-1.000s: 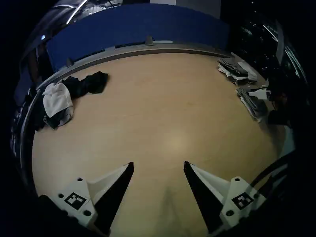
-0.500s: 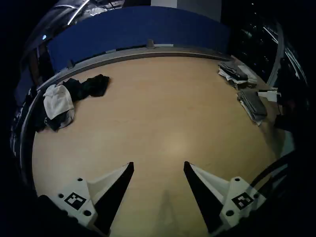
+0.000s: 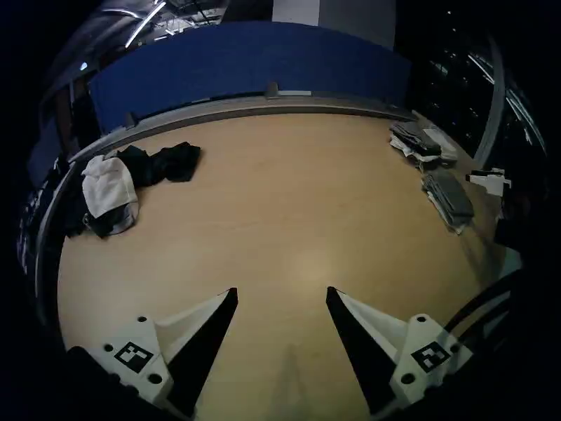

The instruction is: Fold towel

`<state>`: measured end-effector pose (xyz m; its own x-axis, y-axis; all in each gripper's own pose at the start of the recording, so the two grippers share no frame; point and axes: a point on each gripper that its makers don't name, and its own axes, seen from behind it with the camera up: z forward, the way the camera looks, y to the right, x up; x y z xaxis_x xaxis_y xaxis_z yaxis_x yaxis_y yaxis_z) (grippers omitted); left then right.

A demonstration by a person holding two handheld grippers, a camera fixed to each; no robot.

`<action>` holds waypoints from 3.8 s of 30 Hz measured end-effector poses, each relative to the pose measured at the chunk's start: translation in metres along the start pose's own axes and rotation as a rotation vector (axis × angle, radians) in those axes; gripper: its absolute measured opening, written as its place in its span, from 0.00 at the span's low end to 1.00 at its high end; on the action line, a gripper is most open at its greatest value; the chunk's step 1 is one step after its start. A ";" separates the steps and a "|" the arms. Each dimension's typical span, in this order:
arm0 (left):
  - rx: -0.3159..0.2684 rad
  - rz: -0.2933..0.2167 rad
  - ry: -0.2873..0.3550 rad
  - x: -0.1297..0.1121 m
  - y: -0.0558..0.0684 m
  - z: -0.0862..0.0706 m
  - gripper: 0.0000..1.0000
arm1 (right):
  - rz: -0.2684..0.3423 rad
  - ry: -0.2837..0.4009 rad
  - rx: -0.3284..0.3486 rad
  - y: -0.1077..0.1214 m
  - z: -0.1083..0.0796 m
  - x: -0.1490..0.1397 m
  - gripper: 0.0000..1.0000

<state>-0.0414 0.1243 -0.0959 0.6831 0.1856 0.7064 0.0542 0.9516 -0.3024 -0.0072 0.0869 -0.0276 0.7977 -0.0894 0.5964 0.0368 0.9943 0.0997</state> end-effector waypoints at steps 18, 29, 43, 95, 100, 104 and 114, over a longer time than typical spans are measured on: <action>0.026 -0.070 0.196 0.039 -0.020 -0.012 0.94 | 0.029 0.220 0.087 -0.070 -0.034 0.049 1.00; 0.072 -0.094 0.417 0.085 -0.039 -0.030 0.94 | 0.046 0.383 0.083 -0.099 -0.058 0.082 1.00; 0.125 -0.099 0.623 0.119 -0.053 -0.044 0.94 | 0.086 0.463 0.088 -0.118 -0.075 0.090 1.00; 0.297 -0.069 0.849 0.083 -0.138 -0.010 0.94 | -0.013 0.396 -0.020 -0.135 -0.042 0.067 1.00; 0.303 -0.073 0.837 0.079 -0.141 -0.005 0.94 | -0.018 0.392 -0.014 -0.142 -0.038 0.070 1.00; 0.303 -0.074 0.832 0.078 -0.142 -0.003 0.94 | -0.021 0.391 -0.010 -0.147 -0.035 0.071 1.00; 0.320 -0.082 0.820 0.072 -0.147 0.001 0.94 | -0.016 0.403 -0.001 -0.148 -0.035 0.073 1.00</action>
<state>-0.0009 -0.0015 0.0005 1.0000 -0.0037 -0.0001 0.0037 1.0000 0.0092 0.0667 -0.0648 -0.0264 0.9692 -0.0757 0.2345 0.0520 0.9931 0.1054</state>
